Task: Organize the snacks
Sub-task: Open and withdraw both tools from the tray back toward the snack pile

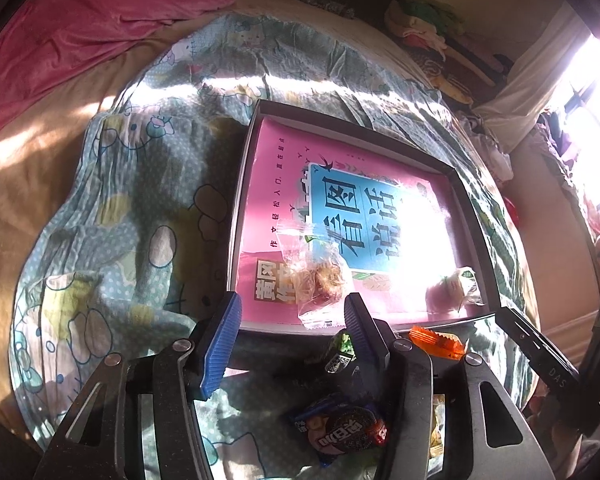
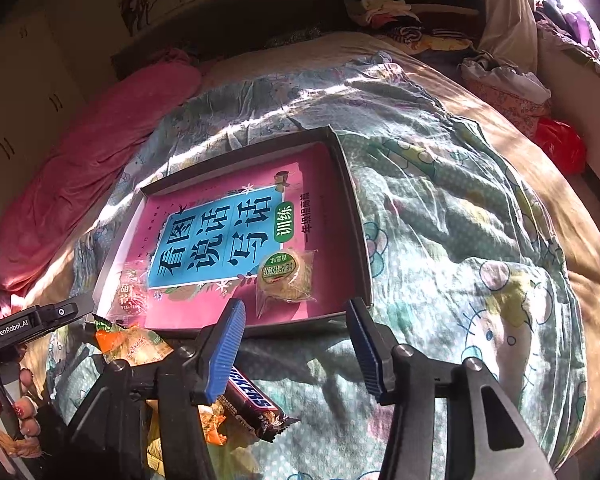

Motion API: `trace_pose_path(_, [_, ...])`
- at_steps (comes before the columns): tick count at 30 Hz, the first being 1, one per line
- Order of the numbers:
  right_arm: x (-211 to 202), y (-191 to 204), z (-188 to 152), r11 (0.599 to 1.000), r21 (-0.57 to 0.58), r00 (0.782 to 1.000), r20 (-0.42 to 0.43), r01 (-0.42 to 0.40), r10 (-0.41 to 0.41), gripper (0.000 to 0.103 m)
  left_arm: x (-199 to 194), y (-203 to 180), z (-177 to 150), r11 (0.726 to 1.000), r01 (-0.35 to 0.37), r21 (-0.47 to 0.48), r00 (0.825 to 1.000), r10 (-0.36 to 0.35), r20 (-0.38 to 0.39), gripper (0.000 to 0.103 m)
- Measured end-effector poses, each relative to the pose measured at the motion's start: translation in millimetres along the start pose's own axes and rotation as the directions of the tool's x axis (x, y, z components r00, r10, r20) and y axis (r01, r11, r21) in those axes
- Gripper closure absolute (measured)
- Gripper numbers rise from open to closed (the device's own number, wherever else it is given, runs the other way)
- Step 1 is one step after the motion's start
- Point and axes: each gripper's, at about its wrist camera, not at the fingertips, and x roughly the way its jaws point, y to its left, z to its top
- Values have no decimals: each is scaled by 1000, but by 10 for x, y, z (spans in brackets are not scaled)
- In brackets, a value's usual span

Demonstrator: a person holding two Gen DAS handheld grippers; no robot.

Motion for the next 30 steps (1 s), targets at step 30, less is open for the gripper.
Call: trace_pose_path(30, [-315, 235, -67, 995, -97, 997, 77, -24, 31, 38, -355, -160, -188, 998, -15, 61, 998, 11, 65, 26])
